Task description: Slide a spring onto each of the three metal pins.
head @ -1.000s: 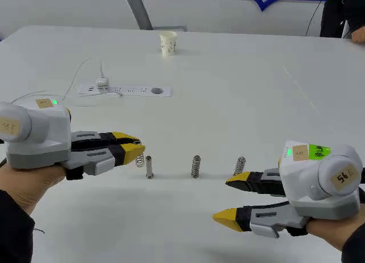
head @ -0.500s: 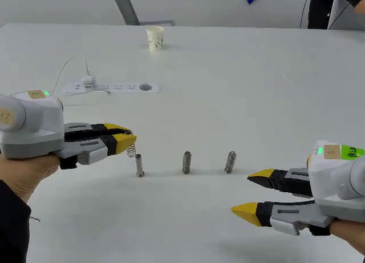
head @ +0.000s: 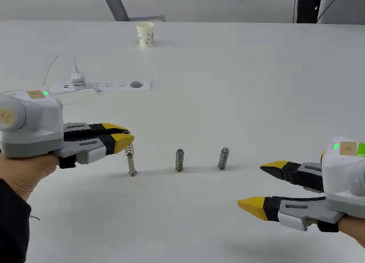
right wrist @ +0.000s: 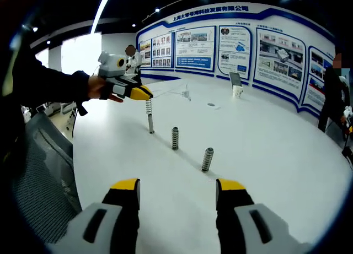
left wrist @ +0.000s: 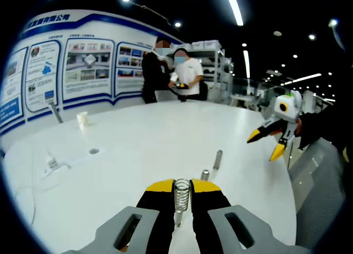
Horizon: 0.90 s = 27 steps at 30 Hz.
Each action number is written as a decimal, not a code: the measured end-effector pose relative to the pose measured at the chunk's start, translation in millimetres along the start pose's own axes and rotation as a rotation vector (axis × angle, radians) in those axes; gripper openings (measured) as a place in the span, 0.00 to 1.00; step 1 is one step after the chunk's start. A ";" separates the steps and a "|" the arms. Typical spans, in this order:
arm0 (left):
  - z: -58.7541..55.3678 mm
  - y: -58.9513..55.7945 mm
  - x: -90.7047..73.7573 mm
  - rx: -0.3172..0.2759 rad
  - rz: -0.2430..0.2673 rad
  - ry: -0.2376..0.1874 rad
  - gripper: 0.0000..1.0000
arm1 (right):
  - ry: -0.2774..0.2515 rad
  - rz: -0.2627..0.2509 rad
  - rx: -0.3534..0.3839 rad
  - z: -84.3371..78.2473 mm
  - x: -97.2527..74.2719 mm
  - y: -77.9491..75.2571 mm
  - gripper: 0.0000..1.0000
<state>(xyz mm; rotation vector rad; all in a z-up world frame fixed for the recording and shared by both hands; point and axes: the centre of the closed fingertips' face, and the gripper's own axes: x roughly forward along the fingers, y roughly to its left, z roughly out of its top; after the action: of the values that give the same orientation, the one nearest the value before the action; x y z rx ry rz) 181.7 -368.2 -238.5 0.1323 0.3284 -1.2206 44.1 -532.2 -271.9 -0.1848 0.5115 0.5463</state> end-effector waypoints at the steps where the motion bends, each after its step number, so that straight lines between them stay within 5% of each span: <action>1: -0.5 0.2 0.5 -0.001 -0.001 0.001 0.09 | -0.003 -0.005 0.002 -0.1 -0.1 -0.8 0.58; 27: -4.8 3.7 2.1 -0.005 0.001 0.008 0.09 | 0.004 0.003 0.018 -5.7 2.5 0.8 0.61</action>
<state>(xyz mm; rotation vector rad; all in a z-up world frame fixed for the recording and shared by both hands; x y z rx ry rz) 185.0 -367.5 -244.0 0.1331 0.3385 -1.2188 43.2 -532.2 -278.1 -0.1679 0.5209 0.5443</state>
